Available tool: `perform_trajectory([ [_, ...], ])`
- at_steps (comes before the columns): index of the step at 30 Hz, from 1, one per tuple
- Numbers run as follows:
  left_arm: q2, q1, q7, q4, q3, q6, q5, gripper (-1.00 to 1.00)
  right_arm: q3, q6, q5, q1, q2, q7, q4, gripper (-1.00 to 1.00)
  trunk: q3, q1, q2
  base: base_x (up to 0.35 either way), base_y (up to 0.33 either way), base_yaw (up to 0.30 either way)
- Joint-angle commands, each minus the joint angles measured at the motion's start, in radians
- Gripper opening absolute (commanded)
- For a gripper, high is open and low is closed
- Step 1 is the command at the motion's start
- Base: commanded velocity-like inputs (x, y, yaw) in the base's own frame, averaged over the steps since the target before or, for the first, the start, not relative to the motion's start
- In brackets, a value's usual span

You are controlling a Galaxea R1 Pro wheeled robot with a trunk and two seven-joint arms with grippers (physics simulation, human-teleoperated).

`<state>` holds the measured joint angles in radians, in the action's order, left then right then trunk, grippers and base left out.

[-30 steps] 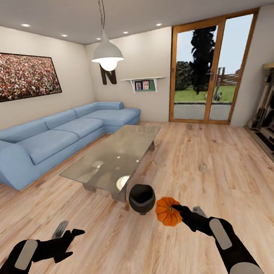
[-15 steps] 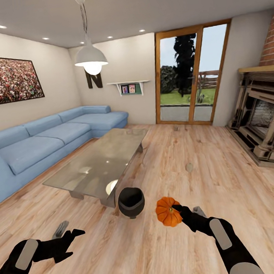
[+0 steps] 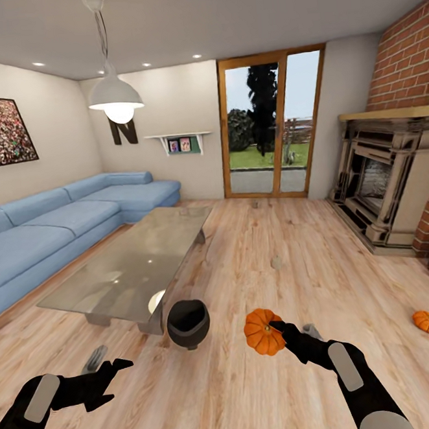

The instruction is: Place each of the two pumpkins and all three candles from the living room inside a cabinet in the living room (use any cabinet), then make sure every cabinet is closed, and position the cauldron so it is next to a table in the living room.

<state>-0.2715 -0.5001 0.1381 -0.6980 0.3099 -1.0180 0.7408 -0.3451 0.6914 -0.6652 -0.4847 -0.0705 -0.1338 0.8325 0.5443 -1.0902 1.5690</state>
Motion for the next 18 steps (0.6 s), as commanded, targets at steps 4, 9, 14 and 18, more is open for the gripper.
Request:
perform_trajectory([
  [4,0.001,0.000,0.000,0.000,-0.001,0.001,0.000,1.00,0.000,0.000,-0.004,0.000,0.000,0.000,0.000,-1.00,-0.004,0.000,0.000,0.000,0.000,-0.229],
  [9,0.001,0.000,0.000,0.000,-0.002,0.002,0.000,1.00,-0.001,-0.001,-0.004,0.000,0.000,0.000,0.000,-1.00,-0.010,0.000,0.000,0.000,0.000,-0.229],
  [14,0.001,0.000,0.000,0.000,-0.003,0.003,0.000,1.00,-0.002,-0.001,-0.004,0.000,-0.001,0.001,0.000,-1.00,-0.015,0.000,0.000,0.000,0.000,-0.229],
  [18,0.001,0.000,-0.001,0.000,-0.003,0.004,-0.004,1.00,-0.002,-0.001,-0.004,0.000,-0.001,0.001,0.000,-1.00,-0.019,0.000,0.000,0.006,0.000,-0.229],
])
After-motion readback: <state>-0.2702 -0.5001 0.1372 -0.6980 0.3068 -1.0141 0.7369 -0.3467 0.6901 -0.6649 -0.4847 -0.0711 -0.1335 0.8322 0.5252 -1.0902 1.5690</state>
